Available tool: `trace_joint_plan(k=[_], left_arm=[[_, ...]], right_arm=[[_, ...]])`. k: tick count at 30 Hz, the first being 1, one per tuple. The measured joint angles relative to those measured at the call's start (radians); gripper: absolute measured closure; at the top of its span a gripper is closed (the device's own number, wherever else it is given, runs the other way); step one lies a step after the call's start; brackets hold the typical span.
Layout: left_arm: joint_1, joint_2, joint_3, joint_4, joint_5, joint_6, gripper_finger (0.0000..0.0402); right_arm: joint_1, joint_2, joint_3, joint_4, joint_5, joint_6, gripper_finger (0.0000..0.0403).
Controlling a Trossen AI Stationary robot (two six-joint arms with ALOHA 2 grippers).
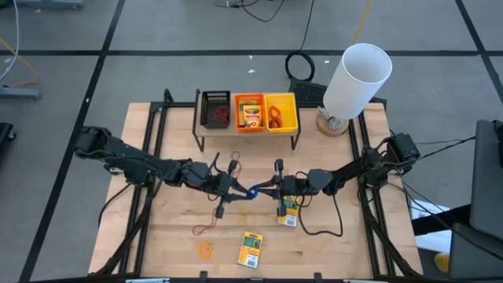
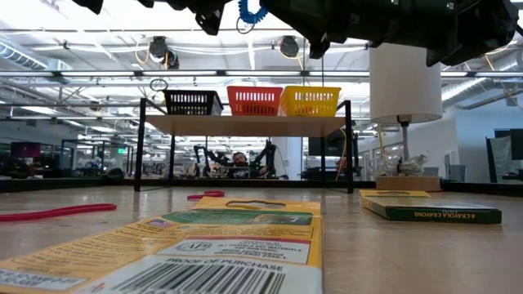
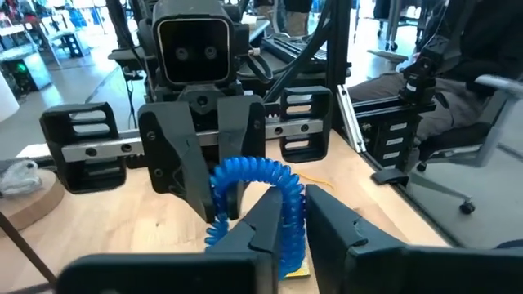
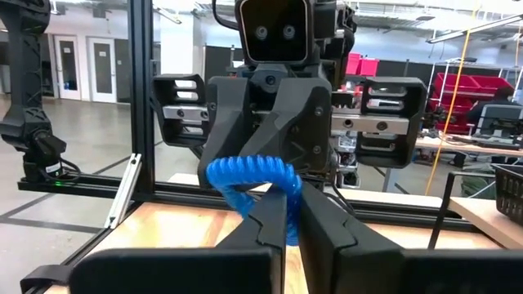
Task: Pick & Place Office Desk Supplies
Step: Put the blue spring keychain into the yellow bin on the shelf
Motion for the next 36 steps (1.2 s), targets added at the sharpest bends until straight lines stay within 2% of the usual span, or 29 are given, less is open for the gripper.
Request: trace_joint_plan(k=[8,15,21,29,36], left_arm=[[0.000,0.000,0.000,0.000,0.000,-0.024,0.0287],[0.000,-0.001,0.000,0.004,-0.008,-0.035,0.0246],[-0.003,-0.032,0.000,-0.015,-0.008,-0.026,0.0232],[-0.007,-0.144,-0.001,-0.096,-0.014,-0.023,0.0231],[-0.007,-0.190,-0.001,-0.192,-0.017,-0.017,0.0231]], right_arm=[[0.000,0.000,0.000,0.000,0.000,0.000,0.0397],[0.000,0.000,0.000,-0.002,0.001,-0.023,0.0398],[-0.004,-0.054,0.000,-0.074,0.080,-0.088,0.0398],[-0.037,-0.204,0.000,-0.274,0.205,-0.162,0.0396],[-0.082,-0.339,0.000,-0.347,0.342,-0.300,0.0395]])
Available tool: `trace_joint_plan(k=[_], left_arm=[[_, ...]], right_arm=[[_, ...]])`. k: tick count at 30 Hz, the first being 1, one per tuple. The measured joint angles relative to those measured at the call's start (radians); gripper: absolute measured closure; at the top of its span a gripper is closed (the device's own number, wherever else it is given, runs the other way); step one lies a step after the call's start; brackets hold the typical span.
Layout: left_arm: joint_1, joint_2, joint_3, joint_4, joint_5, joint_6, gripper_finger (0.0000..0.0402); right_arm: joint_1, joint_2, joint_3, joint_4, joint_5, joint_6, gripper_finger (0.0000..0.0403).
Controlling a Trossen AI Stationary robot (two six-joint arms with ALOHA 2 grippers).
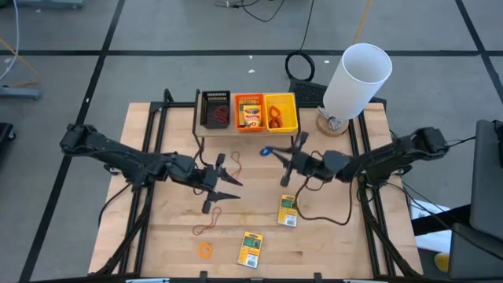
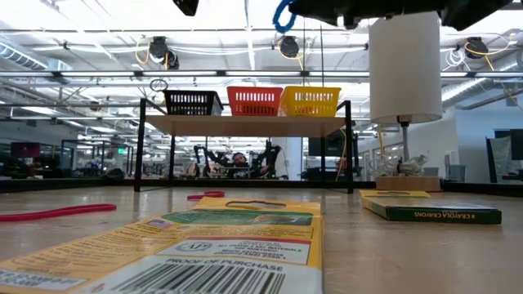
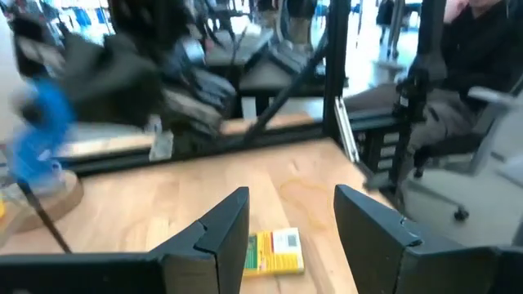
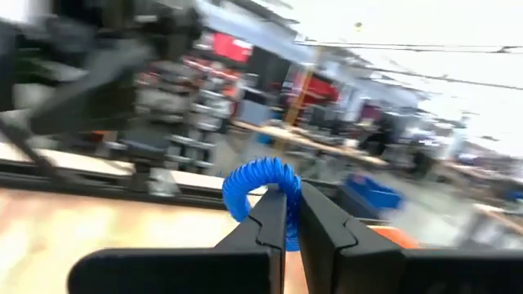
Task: Pick & Place Office Desk Supplies
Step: Put the blue spring keychain into the yellow bin on the shelf
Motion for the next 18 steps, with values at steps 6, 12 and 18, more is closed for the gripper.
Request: trace_joint_plan(k=[6,12,18], left_arm=[[0.002,0.002,0.000,-0.103,-0.041,0.080,0.0231],[0.030,0.002,0.000,-0.109,-0.265,0.171,0.0231],[0.085,0.002,0.000,-0.089,-0.464,0.286,0.0231]], right_arm=[[-0.052,-0.073,0.000,-0.023,0.208,-0.116,0.0396],[-0.142,-0.078,0.000,-0.062,0.229,-0.130,0.0396],[-0.275,-0.067,-0.001,-0.144,0.229,-0.121,0.0396]])
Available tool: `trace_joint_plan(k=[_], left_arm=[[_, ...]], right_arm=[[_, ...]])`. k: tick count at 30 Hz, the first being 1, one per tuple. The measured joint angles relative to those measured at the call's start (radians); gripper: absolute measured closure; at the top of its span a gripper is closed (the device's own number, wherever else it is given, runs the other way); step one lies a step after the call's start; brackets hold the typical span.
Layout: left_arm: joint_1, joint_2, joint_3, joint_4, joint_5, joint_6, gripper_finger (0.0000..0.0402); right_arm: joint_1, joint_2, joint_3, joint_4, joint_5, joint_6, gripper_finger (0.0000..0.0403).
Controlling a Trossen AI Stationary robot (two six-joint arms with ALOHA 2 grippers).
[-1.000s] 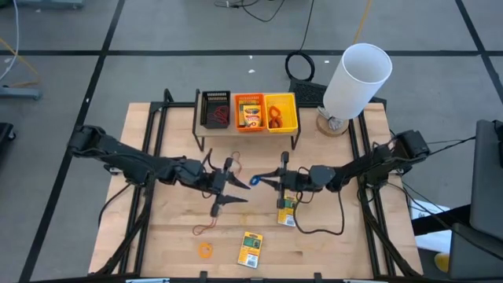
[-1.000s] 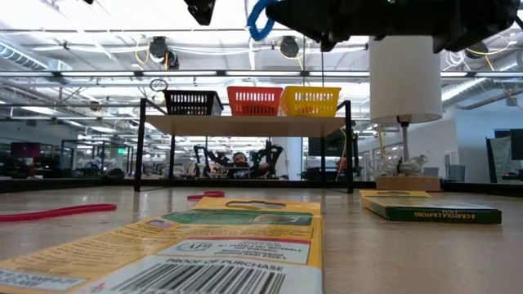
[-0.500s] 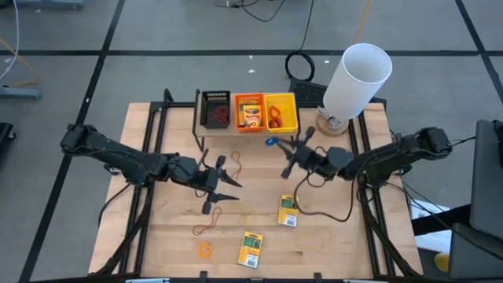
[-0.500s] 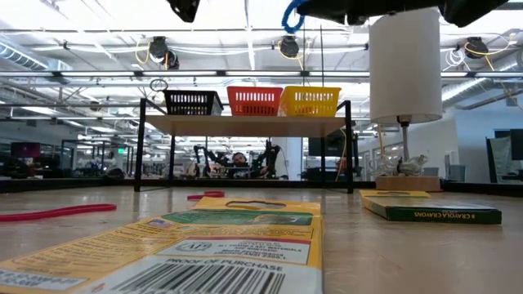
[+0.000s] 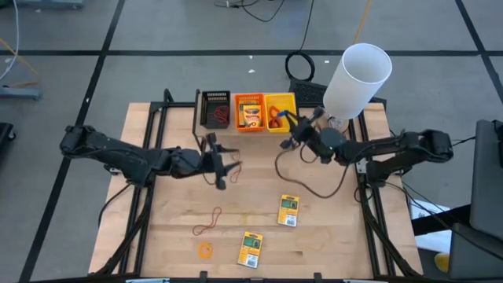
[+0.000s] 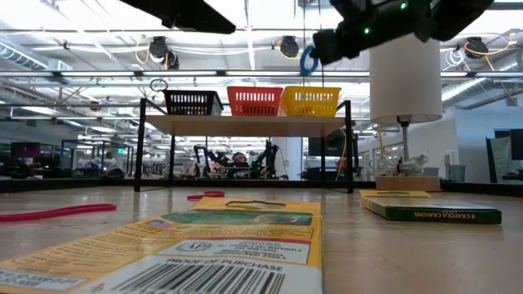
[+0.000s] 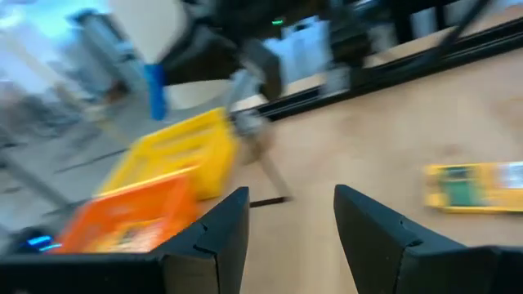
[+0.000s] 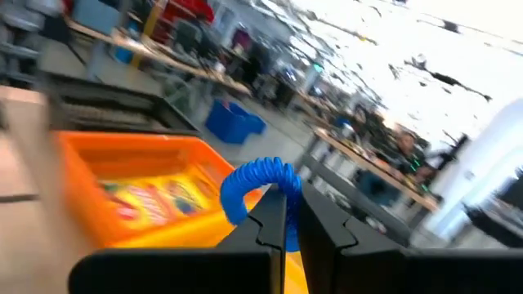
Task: Pick & Place Office Desk Supplies
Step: Put the blue spring keychain into the yellow bin on the shelf, then put the yellow spring keychain into the yellow bin on the shelf
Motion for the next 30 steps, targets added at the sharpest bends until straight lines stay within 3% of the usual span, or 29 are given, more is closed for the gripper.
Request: trace_joint_plan(k=[5,11,14,24,30], left_arm=[[0.039,0.000,0.000,0.029,-0.108,0.095,0.0231],[0.068,0.000,0.000,0.039,-0.123,0.097,0.0231],[0.071,0.000,0.000,0.038,-0.124,0.096,0.0231],[0.070,0.000,0.000,0.027,-0.123,0.085,0.0231],[0.070,0.000,0.000,0.027,-0.123,0.085,0.0231]], right_arm=[[-0.098,-0.001,0.000,-0.122,-0.058,0.114,0.0396],[-0.165,-0.001,0.000,-0.177,-0.234,0.274,0.0376],[-0.174,-0.001,0.000,-0.193,-0.295,0.305,0.0348],[-0.174,-0.001,0.000,-0.174,-0.282,0.312,0.0213],[-0.174,-0.001,0.000,-0.173,-0.283,0.342,0.0167]])
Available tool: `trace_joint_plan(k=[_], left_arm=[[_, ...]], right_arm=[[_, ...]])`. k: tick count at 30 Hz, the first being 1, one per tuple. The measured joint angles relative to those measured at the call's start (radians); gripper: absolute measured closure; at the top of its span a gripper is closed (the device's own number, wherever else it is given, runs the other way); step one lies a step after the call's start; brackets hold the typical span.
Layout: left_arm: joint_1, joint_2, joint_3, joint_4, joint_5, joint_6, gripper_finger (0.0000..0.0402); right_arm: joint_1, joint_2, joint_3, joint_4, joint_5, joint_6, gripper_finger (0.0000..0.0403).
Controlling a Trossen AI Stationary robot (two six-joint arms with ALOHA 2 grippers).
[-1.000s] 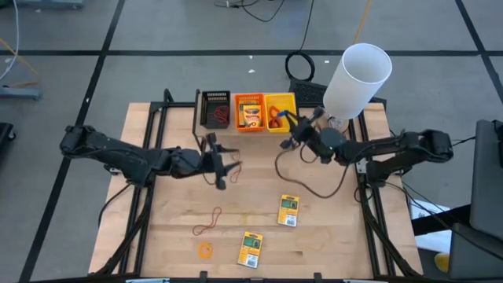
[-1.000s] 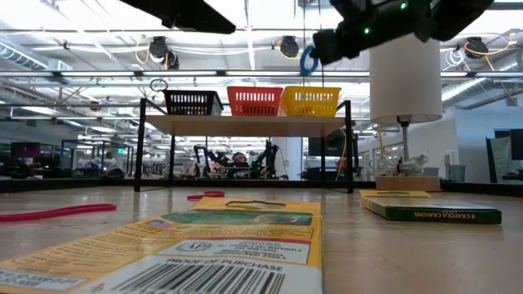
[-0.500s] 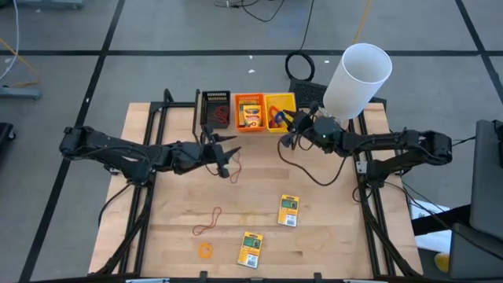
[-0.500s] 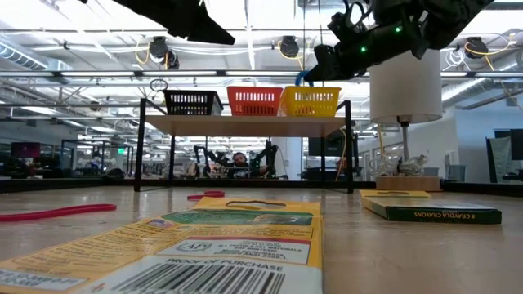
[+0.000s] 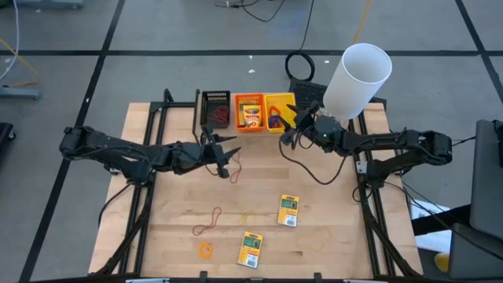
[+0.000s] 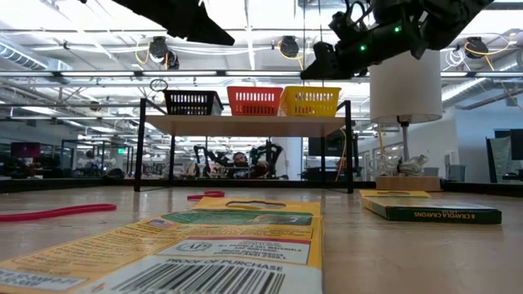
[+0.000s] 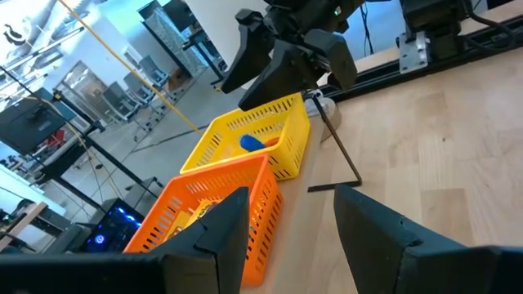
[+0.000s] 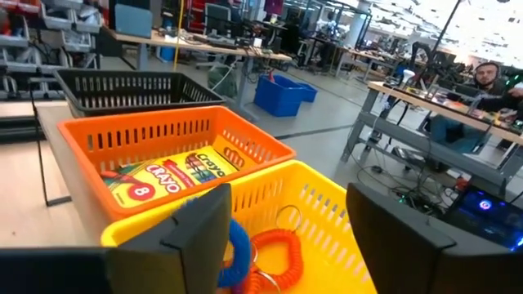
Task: Pick & Place Office Desk Supplies
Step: Put the yellow spring keychain into the yellow bin on the shelf
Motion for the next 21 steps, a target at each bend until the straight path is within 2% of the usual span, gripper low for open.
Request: trace_joint_plan(k=[7,10,12,14,18,21], left_arm=[[0.003,0.000,0.000,0.000,0.000,0.031,0.0231],[0.012,0.000,0.000,-0.002,0.000,0.094,0.0231],[0.014,0.000,0.000,-0.002,0.009,0.070,0.0231],[0.014,0.000,0.000,-0.004,0.062,-0.017,0.0231],[0.017,0.000,0.000,-0.030,0.283,-0.094,0.0231],[0.016,0.000,0.000,-0.065,0.401,-0.096,0.0231]], right_arm=[[0.000,0.000,0.000,0.000,-0.006,0.021,0.0165],[0.002,0.000,0.000,0.003,-0.072,0.018,0.0172],[0.003,0.000,0.000,0.017,-0.189,0.020,0.0177],[0.003,0.000,0.000,0.044,-0.334,0.030,0.0180],[0.022,0.000,0.000,0.074,-0.596,0.049,0.0187],[0.059,0.000,0.000,0.059,-0.794,-0.023,0.0189]])
